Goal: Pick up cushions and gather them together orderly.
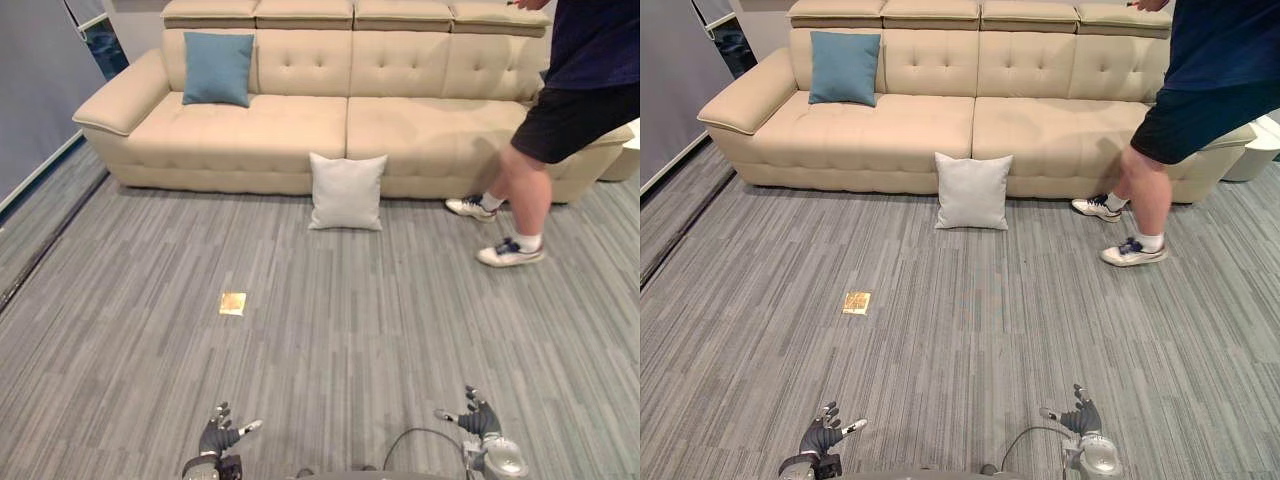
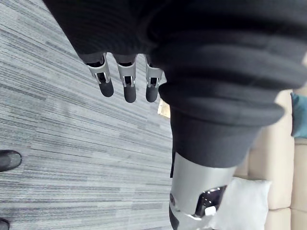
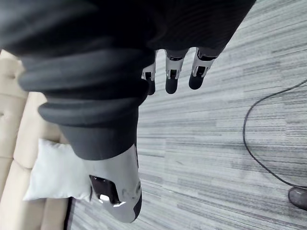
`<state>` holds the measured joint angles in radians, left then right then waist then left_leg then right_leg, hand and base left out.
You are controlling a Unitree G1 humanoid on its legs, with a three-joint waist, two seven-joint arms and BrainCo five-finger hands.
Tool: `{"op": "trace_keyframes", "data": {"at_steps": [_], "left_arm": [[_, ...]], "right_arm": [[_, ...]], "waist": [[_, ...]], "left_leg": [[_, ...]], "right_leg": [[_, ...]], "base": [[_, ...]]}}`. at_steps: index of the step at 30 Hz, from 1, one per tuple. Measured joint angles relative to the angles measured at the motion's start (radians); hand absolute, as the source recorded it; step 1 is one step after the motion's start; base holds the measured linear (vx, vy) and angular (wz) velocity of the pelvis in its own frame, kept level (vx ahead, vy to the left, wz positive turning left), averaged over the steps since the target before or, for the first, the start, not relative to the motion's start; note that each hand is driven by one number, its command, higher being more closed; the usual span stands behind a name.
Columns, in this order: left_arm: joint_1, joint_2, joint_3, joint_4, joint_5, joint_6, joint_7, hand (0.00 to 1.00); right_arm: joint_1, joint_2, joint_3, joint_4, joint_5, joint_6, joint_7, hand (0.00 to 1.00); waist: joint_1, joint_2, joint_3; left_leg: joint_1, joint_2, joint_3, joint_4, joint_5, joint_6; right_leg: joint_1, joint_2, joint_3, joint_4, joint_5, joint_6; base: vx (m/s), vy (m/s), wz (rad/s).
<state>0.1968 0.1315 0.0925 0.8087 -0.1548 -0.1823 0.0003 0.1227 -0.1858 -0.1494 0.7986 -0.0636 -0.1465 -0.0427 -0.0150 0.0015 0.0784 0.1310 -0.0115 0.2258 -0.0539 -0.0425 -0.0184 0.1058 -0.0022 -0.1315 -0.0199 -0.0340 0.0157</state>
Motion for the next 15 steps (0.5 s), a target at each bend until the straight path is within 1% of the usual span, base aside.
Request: {"op": "trace_keyframes", "data": {"at_steps": [5, 7, 9, 12, 15], "left_arm": [[0.006, 0.0, -0.003, -0.025, 0.011, 0.0, -0.001, 0.0], [0.01, 0.0, -0.003, -0.026, 0.011, 0.0, -0.001, 0.0], [0.01, 0.0, -0.005, -0.026, 0.011, 0.001, -0.002, 0.0], [0.021, 0.0, -0.008, -0.026, 0.01, 0.001, -0.001, 0.0], [0.025, 0.0, -0.012, -0.026, 0.01, 0.003, -0.001, 0.0]], "right_arm": [[0.003, -0.014, 0.012, -0.022, -0.019, 0.0, 0.005, 0.0], [0.003, -0.02, 0.012, -0.029, -0.019, 0.0, 0.005, 0.0], [0.004, -0.026, 0.011, -0.028, -0.017, 0.001, 0.005, 0.0], [0.015, -0.03, 0.008, -0.025, -0.012, 0.001, 0.005, 0.0], [0.014, -0.03, -0.002, 0.018, 0.008, 0.005, 0.002, 0.0]], "waist": [[-0.001, 0.004, 0.007], [-0.003, 0.007, 0.014], [-0.003, 0.008, 0.02], [-0.003, 0.009, 0.019], [-0.009, 0.009, 0.019]], "left_leg": [[0.007, 0.003, 0.001, 0.02, -0.016, -0.021], [0.009, 0.005, 0.008, 0.023, -0.016, -0.02], [0.006, 0.007, 0.016, 0.025, -0.023, -0.009], [0.005, 0.01, 0.022, 0.026, -0.023, -0.009], [-0.003, 0.011, 0.025, 0.023, -0.024, -0.008]], "right_leg": [[0.01, -0.001, 0.003, 0.01, -0.005, 0.005], [0.009, -0.002, 0.006, 0.016, -0.009, 0.006], [-0.002, 0.001, 0.007, 0.02, -0.015, -0.003], [-0.007, 0.003, 0.006, 0.023, -0.016, -0.004], [-0.015, 0.005, 0.007, 0.021, -0.016, -0.004]], "base": [[-0.02, -0.007, 0.0], [-0.07, -0.023, -0.06], [-0.09, -0.031, -0.07], [-0.07, -0.036, -0.05], [-0.04, -0.03, -0.02]]}}
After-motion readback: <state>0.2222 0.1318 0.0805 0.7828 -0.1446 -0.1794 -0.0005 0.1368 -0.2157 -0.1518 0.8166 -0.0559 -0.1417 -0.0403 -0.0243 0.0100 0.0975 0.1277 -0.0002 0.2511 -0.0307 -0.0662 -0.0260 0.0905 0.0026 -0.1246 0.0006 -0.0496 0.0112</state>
